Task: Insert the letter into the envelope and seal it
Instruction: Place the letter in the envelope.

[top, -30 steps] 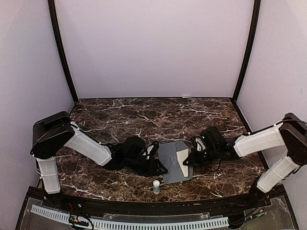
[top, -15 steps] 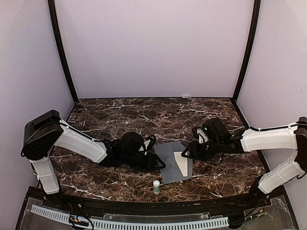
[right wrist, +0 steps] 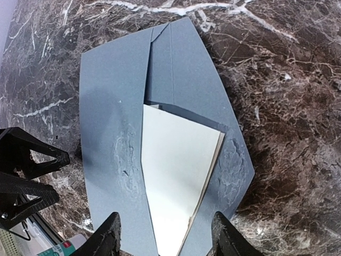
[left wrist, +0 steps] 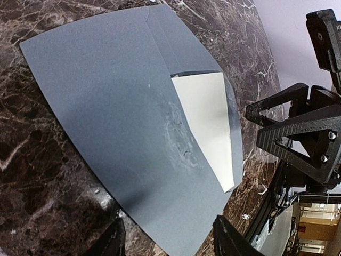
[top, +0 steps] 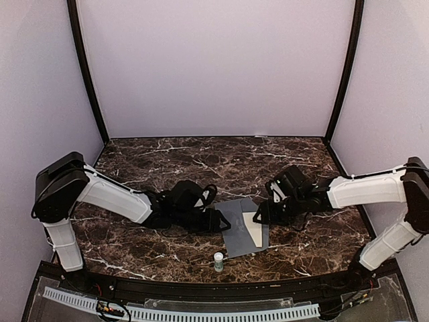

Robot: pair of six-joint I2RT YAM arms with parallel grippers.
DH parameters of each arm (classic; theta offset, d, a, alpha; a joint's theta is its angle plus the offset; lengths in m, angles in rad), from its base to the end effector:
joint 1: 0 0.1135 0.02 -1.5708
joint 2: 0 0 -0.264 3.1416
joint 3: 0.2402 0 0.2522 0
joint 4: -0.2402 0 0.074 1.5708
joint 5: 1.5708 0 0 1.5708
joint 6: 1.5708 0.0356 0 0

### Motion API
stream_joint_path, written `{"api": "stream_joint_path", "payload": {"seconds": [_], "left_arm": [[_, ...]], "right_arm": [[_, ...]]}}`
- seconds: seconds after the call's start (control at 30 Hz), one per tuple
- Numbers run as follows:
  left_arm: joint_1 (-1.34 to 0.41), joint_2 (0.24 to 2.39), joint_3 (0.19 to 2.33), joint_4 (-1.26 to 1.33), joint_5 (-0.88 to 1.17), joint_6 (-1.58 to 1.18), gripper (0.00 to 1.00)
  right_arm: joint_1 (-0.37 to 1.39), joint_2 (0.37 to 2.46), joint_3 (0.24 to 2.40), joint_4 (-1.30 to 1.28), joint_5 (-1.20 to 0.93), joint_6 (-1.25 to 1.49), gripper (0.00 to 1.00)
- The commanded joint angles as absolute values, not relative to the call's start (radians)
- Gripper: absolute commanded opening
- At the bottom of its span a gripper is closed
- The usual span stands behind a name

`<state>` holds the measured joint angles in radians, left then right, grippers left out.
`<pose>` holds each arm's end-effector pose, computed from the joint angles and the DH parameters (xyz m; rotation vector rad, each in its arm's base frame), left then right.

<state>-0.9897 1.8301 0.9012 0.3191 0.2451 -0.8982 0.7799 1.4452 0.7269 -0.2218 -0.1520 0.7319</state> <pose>0.1966 -0.3152 0.1462 0.2731 2.4753 -1.2287 0.1919 0.1974 0.1712 -0.1311 2.6829 0.7497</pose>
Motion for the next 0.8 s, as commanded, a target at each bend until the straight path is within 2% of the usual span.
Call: {"api": "stream_joint_path", "payload": {"seconds": [0.0,0.37,0.77], "left_arm": [[-0.983,1.861,0.930,0.287,0.235,-0.886,0.55],[-0.982,1.893,0.958,0.254,0.205,-0.860,0.52],[-0.973,1.947,1.012,0.217,0.176,-0.799,0.37]], "right_arm": [[0.795,1.502,0.784,-0.213,-0.110,0.714,0.52],[0.814,1.630,0.857,-0.250,-0.051,0.713,0.49],[0.841,1.705,0.905,-0.211,-0.094,0.691,0.45]]}}
